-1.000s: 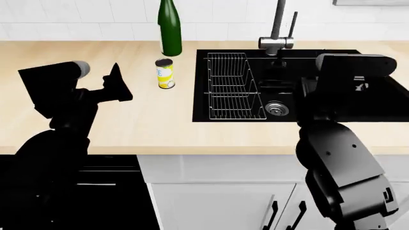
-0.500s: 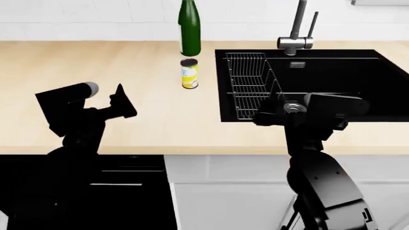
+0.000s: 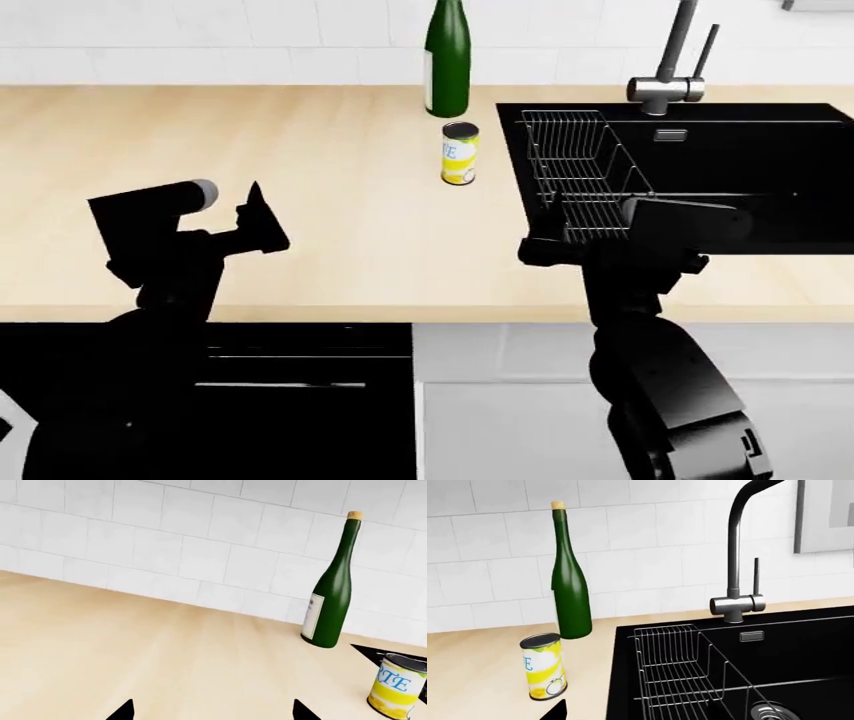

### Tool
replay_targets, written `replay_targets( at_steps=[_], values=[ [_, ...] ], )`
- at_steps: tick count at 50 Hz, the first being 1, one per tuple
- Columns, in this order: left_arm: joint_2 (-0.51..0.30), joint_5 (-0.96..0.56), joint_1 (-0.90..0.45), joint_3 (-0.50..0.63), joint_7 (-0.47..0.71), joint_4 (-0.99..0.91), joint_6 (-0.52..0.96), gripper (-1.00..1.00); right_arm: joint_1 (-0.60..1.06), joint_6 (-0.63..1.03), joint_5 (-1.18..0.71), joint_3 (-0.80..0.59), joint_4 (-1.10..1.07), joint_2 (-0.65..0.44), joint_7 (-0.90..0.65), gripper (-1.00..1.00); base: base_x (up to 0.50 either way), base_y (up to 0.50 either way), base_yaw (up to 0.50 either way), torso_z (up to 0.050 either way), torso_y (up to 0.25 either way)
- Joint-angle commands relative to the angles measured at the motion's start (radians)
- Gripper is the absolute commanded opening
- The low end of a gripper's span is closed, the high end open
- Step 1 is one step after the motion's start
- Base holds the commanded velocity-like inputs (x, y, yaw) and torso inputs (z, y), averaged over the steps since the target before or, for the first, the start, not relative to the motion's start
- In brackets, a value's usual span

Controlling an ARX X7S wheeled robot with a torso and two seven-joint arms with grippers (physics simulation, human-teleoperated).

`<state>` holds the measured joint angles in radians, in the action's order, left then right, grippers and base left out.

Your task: Pick the cans from the counter and place them in their designated side in the cabinet.

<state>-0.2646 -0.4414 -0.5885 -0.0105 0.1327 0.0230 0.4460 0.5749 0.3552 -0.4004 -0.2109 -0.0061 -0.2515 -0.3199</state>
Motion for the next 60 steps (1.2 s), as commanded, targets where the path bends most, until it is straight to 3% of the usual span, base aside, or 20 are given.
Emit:
replay_targets(
  at_steps=[1, 5, 8, 14, 37, 60],
  values=[
    [-0.009, 0.03, -0.007, 0.039, -0.018, 0.027, -0.023, 1.0, 0.017, 0.02, -0.02, -0.003, 0.01, -0.003, 0.013, 1.0, 0.0, 0.0, 0.0, 0.0, 0.0],
    [-0.028, 0.077, -0.017, 0.094, -0.056, 0.056, -0.057, 1.0, 0.024, 0.005, -0.074, -0.002, 0.013, -0.018, 0.101, 1.0, 0.0, 0.0, 0.0, 0.0, 0.0],
    [-0.065, 0.084, -0.142, 0.173, -0.123, 0.142, 0.088, 1.0, 0.152, 0.351, -0.249, 0.015, -0.037, -0.093, 0.113, 1.0, 0.0, 0.0, 0.0, 0.0, 0.0],
    [-0.083, 0.072, -0.192, 0.212, -0.158, 0.139, 0.179, 1.0, 0.231, 0.501, -0.332, 0.028, -0.031, -0.119, 0.116, 1.0, 0.0, 0.0, 0.0, 0.0, 0.0],
    [-0.079, 0.053, -0.36, 0.247, -0.201, 0.18, 0.273, 1.0, 0.393, 0.613, -0.365, 0.048, 0.003, -0.14, 0.078, 1.0, 0.0, 0.0, 0.0, 0.0, 0.0],
    [-0.081, 0.049, -0.389, 0.256, -0.2, 0.183, 0.289, 1.0, 0.461, 0.687, -0.385, -0.01, 0.038, -0.158, 0.121, 1.0, 0.0, 0.0, 0.0, 0.0, 0.0]
  ],
)
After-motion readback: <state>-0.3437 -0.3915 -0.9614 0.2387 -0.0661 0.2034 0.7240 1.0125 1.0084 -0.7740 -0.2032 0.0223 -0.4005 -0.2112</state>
